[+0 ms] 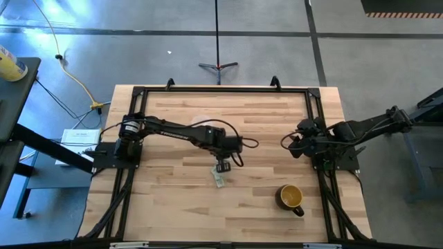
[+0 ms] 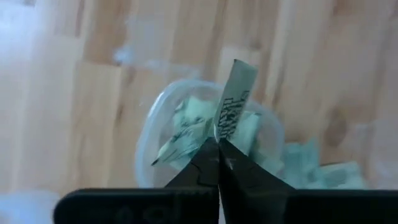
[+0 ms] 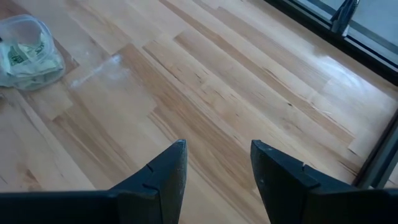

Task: Pick and place items into bin
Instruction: Put the light green stevia packet into the transparent bin

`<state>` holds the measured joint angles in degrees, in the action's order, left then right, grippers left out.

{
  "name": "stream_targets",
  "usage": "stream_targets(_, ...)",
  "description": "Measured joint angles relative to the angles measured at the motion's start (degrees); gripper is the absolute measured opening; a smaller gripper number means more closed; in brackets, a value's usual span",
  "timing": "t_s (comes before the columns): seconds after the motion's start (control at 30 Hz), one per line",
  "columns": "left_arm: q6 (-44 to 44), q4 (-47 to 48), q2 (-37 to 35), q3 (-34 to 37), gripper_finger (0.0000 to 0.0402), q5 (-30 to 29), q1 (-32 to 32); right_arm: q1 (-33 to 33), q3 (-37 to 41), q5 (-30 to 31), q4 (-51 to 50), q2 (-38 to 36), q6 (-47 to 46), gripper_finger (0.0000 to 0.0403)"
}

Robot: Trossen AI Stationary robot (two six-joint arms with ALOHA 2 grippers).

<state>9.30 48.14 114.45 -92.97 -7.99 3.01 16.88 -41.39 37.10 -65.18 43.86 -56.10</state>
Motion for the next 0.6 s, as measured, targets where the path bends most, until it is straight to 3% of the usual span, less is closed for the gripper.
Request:
stream_targets(0.1,0.2,3.1,-0.6,0.0,0.0046,-2.6,0.0,0.0,0.0,0.0,-0.2,0.0,0.0,0.0169)
stream_targets(0.4,0.1,8.3,-2.8,0.0,0.0023,-3.5,0.0,0.0,0.0,0.2,-0.2,0.0,-0.4,0.0169)
stream_targets(0.6,1.5,7.3,-2.8,0.0,0.0062,-6.2,0.0,0.0,0.0,0.4,-0.2,0.0,-1.6,0.0169)
